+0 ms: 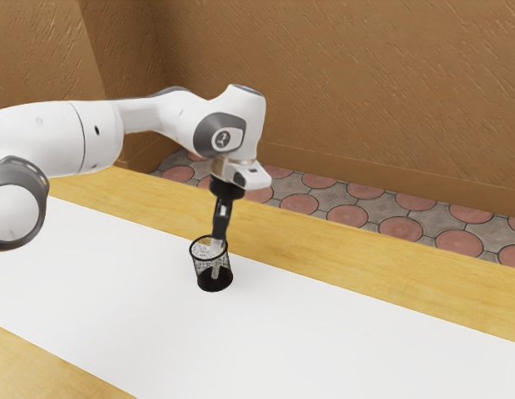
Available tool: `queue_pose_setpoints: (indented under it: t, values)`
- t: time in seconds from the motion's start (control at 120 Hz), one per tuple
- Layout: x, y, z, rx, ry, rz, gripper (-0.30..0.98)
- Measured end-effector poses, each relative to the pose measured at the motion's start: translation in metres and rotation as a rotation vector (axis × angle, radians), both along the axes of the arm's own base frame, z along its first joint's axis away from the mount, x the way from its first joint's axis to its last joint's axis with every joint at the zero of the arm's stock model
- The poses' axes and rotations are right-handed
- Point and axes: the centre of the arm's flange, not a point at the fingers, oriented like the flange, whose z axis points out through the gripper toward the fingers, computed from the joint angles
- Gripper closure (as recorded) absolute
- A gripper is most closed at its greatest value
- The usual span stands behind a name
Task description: Take the marker out of the pen holder and place it to the left of the pen holder.
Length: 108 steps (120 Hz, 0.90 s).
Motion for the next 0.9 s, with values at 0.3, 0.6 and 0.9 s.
queue_pose_setpoints:
  t: [0.3, 0.6, 0.9]
  values:
    - [0.002, -0.007, 0.007, -0.023, -0.012, 0.011, 0.51]
    - [0.003, -0.002, 0.01, -0.025, -0.018, 0.027, 0.71]
    - [-0.004, 0.002, 0.078, -0.002, -0.11, 0.032, 0.77]
